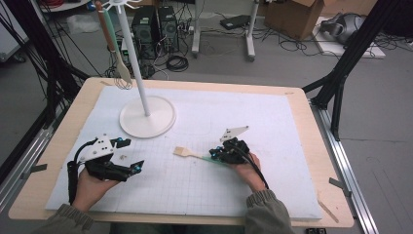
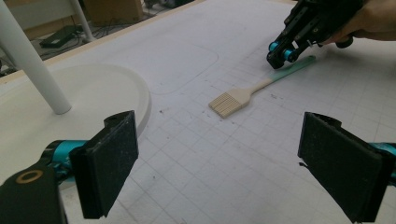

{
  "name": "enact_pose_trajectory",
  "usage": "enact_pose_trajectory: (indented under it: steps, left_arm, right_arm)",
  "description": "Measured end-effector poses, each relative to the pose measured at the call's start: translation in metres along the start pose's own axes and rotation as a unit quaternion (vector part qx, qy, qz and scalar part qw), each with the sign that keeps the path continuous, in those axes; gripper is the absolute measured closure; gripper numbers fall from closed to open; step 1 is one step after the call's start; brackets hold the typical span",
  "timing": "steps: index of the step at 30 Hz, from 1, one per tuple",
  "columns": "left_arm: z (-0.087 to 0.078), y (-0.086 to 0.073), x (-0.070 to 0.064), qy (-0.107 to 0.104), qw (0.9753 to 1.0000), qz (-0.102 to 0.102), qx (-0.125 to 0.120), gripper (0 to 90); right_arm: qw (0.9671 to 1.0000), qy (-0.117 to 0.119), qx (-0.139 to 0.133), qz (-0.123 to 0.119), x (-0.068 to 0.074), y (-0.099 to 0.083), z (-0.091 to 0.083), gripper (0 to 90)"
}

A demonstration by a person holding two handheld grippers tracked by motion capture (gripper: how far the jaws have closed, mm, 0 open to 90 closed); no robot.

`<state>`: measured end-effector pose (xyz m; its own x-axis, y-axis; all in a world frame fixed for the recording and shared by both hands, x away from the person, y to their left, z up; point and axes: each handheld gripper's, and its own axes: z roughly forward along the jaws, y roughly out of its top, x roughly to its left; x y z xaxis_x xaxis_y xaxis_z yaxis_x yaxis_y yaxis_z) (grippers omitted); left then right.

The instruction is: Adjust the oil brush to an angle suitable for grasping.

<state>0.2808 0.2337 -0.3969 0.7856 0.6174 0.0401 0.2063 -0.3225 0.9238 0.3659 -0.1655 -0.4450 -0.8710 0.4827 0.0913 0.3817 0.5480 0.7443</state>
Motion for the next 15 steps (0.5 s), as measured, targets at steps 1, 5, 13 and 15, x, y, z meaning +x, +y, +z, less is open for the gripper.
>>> enact_pose_trajectory:
  steps: [1, 5, 13, 15]
  left_arm:
    - [0.000, 0.000, 0.000, 0.000, 1.0000, 0.003, 0.000, 12.7]
    - [0.000, 0.000, -0.001, -0.002, 1.0000, 0.001, 0.001, 12.7]
    - [-0.001, 0.000, 0.000, -0.003, 1.0000, 0.002, -0.001, 12.7]
    - [-0.001, 0.000, -0.001, -0.003, 1.0000, 0.002, -0.001, 12.7]
  right_arm:
    - [1.0000, 0.001, 0.002, 0.002, 0.001, 0.002, 0.001, 88.4]
    - [0.9998, 0.007, 0.008, -0.018, 0.007, 0.010, 0.012, 89.1]
    - [0.9994, 0.026, 0.009, -0.021, 0.010, 0.011, 0.014, 89.1]
    - [0.9992, 0.032, 0.011, -0.023, 0.011, 0.012, 0.015, 89.1]
